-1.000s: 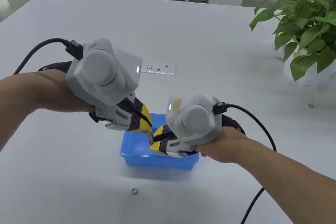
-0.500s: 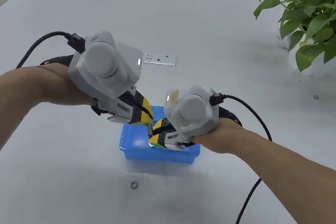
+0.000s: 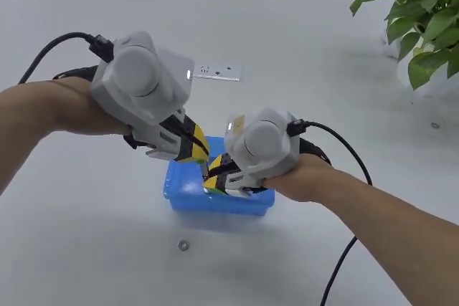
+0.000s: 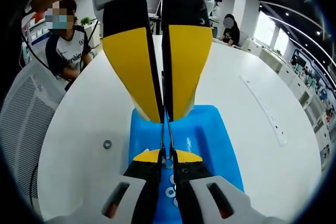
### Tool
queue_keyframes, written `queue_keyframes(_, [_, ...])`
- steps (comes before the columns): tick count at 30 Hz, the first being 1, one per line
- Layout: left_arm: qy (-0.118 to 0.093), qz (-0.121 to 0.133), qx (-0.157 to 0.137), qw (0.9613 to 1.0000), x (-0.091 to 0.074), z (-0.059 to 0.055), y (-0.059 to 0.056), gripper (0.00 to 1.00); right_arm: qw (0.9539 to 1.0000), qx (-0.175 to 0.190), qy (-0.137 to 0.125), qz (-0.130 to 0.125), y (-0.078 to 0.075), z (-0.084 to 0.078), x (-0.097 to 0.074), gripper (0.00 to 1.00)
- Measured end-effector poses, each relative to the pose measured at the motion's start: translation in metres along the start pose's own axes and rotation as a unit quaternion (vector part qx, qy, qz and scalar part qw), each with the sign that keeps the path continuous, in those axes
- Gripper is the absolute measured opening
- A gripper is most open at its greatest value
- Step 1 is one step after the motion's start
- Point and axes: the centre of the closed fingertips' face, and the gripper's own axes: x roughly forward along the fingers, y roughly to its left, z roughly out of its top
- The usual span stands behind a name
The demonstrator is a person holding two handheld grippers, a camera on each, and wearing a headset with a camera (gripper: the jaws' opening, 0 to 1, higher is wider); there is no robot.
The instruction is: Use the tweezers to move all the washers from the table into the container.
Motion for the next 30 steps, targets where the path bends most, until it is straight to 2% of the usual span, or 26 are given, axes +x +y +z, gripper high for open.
queue_keyframes(21, [-0.001,0.015,0.014,0.9998,-0.021,0.016,-0.011,0.05,0.9997,-0.016,-0.006,-0.018,0.009,0.017,-0.020,0.10])
queue_keyframes(30, [0.001,0.019,0.019,0.9996,-0.029,0.021,-0.022,0.05,0.9993,-0.025,-0.009,-0.025,0.019,0.024,-0.026,0.10])
